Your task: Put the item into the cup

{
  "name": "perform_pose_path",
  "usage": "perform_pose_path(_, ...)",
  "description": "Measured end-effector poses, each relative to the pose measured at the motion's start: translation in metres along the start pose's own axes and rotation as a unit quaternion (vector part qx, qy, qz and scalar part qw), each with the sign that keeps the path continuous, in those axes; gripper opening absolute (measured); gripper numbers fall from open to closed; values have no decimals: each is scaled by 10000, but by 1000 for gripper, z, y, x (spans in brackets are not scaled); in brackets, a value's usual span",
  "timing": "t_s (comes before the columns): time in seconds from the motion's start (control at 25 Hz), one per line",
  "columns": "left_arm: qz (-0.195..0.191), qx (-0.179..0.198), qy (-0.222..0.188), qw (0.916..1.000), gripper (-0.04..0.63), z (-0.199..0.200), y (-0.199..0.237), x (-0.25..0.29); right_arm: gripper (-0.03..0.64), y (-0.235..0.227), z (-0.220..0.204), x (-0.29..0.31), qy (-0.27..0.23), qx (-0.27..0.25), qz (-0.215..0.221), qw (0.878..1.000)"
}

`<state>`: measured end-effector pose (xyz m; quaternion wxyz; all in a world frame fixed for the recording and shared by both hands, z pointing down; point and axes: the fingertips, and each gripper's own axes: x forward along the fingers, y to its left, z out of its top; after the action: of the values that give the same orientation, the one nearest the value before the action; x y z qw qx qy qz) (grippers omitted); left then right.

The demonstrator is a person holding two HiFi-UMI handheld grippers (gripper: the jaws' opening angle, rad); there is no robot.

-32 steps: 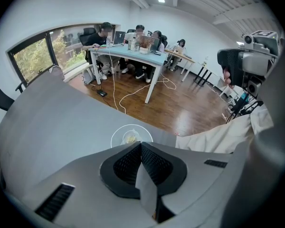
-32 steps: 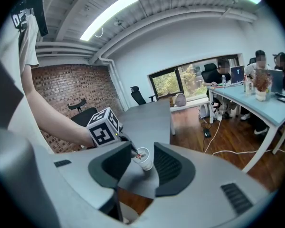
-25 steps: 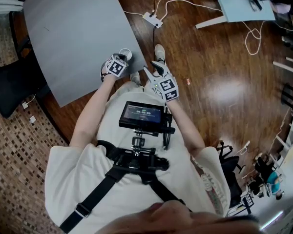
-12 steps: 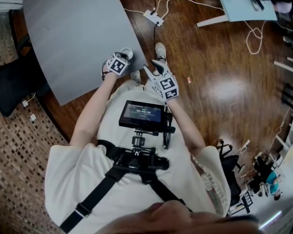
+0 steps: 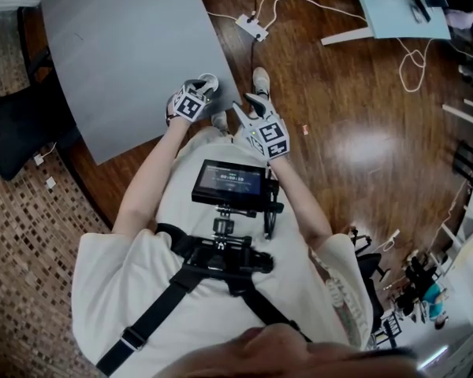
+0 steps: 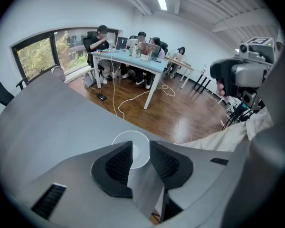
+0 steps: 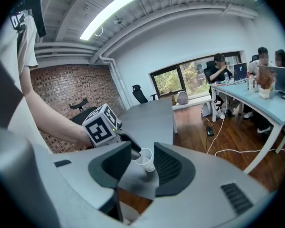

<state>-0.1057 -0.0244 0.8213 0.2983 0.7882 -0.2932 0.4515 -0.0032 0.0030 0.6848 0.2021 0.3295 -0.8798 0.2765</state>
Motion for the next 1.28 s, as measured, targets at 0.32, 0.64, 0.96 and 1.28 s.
perform_pose_path(0.32,-199,-481,-939,9942,114,20,-10,-46,160,6,8,6,-63,-123,89,9999)
perform_pose_path(0.64,173,-680,-1836,9805,114,27,3,-109,160,16,33,11,-266,-416,85,9987)
perform_pose_path(0.96,487,-664,-2927,9526,114,18,9,-170,160,30,48,7,-480,-572,-67,9972)
perform_pose_path(1.28,731,-598,-3412,9352,114,-5,-2,-207,160,39,79,-18,-903,-787,-235,9925)
